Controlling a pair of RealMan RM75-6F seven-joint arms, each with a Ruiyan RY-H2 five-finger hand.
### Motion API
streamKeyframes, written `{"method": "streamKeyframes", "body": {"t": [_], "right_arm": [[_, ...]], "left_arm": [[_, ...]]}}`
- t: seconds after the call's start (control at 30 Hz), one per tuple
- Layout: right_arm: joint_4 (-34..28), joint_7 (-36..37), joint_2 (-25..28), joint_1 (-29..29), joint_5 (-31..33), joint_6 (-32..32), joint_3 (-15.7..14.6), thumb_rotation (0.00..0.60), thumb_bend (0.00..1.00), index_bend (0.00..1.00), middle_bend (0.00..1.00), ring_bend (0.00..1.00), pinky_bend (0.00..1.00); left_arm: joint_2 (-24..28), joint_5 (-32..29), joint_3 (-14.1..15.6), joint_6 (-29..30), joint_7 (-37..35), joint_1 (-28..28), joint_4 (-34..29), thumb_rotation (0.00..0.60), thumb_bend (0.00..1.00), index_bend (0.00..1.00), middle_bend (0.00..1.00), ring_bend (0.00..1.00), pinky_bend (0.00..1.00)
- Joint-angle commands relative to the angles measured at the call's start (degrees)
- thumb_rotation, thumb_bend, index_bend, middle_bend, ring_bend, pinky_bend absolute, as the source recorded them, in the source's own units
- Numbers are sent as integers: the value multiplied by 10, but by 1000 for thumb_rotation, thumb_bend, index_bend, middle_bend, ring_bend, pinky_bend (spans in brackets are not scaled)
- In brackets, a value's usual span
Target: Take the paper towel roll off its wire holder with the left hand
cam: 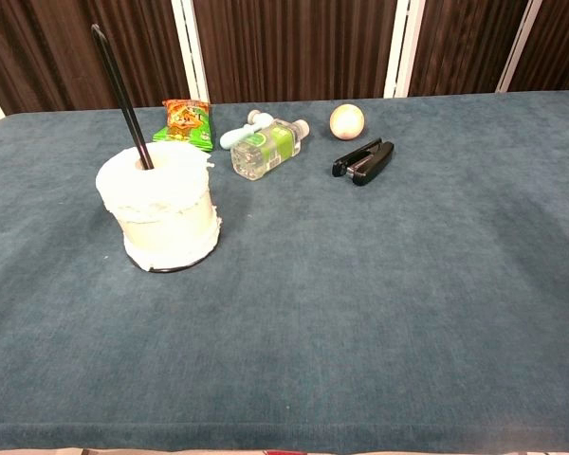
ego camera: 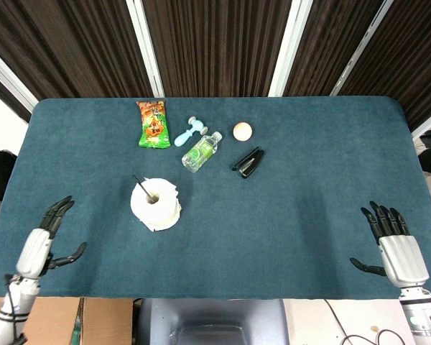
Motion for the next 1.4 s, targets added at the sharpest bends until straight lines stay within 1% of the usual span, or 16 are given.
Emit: {"method": "streamKeyframes", "body": {"t": [0.03,0.2,0.3,0.4,0.53,0.73,1.0,1.2,1.4], "right_arm": [[-2,-2,0,3,4,-10,-1,549,0,0,0,0,0],[-9,8,8,10,3,-28,-7,547,0,0,0,0,0],[-13,31,18,12,-10,-34,-15,548,0,0,0,0,0],[-13,44,24,13,-16,-34,-18,547,0,0,0,0,0],[-14,58,31,12,-19,-33,-21,548,0,0,0,0,0],[-15,83,42,11,-26,-31,-26,547,0,0,0,0,0],[-12,87,43,9,-24,-24,-24,548,0,0,0,0,0],[-10,93,44,7,-25,-19,-23,548,0,0,0,0,0],[-8,100,46,6,-24,-17,-22,547,0,0,0,0,0]], "left_arm": [[-50,-9,-11,-43,-70,-44,17,526,333,0,0,0,0],[-75,-37,-21,-83,-47,-67,0,529,330,0,0,0,0],[-98,-50,-31,-90,-31,-75,6,519,331,0,0,0,0],[-128,-63,-41,-89,-12,-81,20,499,329,0,0,0,0],[-165,-88,-56,-103,25,-93,47,490,329,0,0,0,0],[-194,-103,-59,-120,35,-105,73,495,328,0,0,0,0],[-212,-110,-61,-140,25,-120,71,529,326,0,0,0,0],[-226,-120,-66,-158,24,-132,78,539,326,0,0,0,0],[-244,-136,-78,-181,23,-149,91,548,324,0,0,0,0]]}}
